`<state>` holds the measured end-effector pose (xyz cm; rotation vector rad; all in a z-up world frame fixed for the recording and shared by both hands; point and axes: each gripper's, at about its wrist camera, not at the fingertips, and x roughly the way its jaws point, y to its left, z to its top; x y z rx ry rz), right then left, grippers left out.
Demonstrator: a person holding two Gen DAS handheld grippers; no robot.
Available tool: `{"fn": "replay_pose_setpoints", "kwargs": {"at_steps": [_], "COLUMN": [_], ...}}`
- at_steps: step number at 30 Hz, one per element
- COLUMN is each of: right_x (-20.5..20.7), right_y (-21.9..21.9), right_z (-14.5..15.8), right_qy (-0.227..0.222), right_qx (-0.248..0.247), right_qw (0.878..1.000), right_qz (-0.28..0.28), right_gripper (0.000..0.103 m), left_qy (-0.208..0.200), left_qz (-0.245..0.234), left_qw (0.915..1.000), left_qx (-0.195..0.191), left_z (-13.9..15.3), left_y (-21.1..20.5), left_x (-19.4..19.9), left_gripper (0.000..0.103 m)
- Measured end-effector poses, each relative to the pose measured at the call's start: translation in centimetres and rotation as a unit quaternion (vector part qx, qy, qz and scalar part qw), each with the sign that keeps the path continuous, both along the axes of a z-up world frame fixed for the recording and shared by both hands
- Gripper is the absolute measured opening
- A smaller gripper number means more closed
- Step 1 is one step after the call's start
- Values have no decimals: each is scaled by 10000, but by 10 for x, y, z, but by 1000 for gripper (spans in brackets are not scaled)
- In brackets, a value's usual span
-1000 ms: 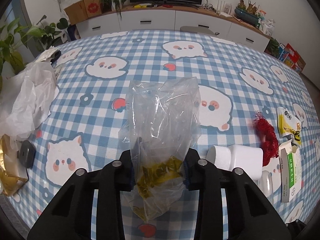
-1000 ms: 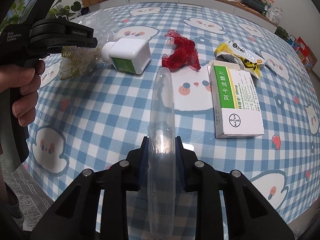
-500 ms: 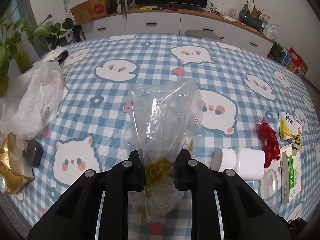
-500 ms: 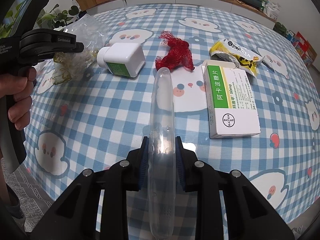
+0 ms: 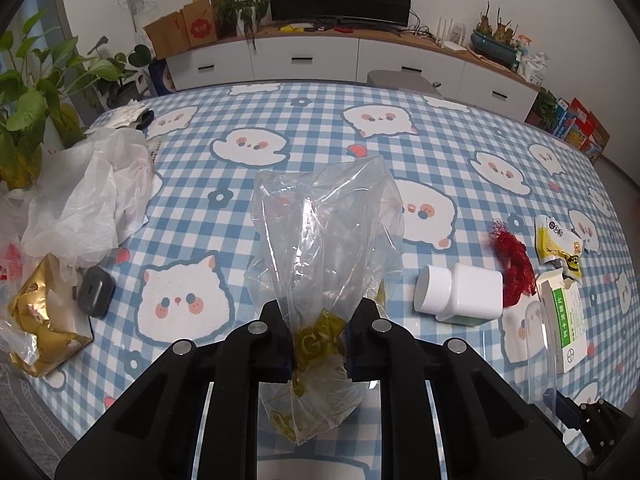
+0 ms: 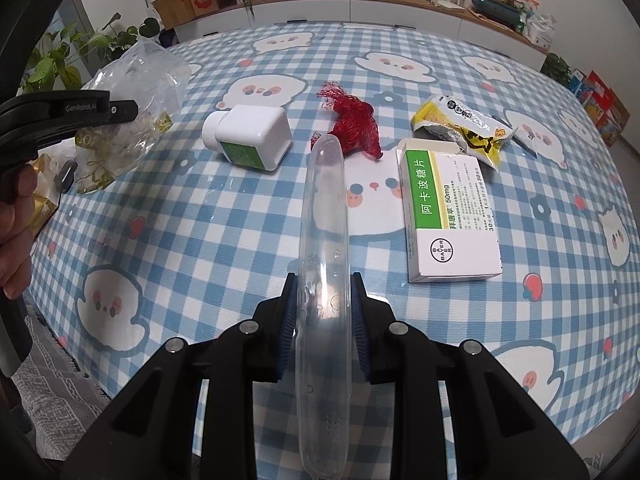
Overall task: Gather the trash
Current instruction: 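Carry the plastic bag and clear tube toward the black trash bin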
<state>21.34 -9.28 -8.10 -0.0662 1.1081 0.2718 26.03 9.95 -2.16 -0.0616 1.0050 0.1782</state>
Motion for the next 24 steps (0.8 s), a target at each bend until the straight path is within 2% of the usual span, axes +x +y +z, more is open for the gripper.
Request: {"fn": "replay_pose_setpoints", "kwargs": {"at_steps": [16,24], "right_x": [-14,-19], "right_y": [0,-7], "right_z": [25,33], "right_qy": [-258,-299], "right_qx": [47,116], "right_qw": [9996,9995], "right_qz": [79,21], "right_gripper": [24,25], "left_qy": [-1,-58], "left_qz": [175,103], "left_qw": [9994,9994], "left_qx": [-314,-310], "left_z": [2,9], "left_y": [-7,-30], "left_x": [-68,-93], "left_gripper": [16,16]}}
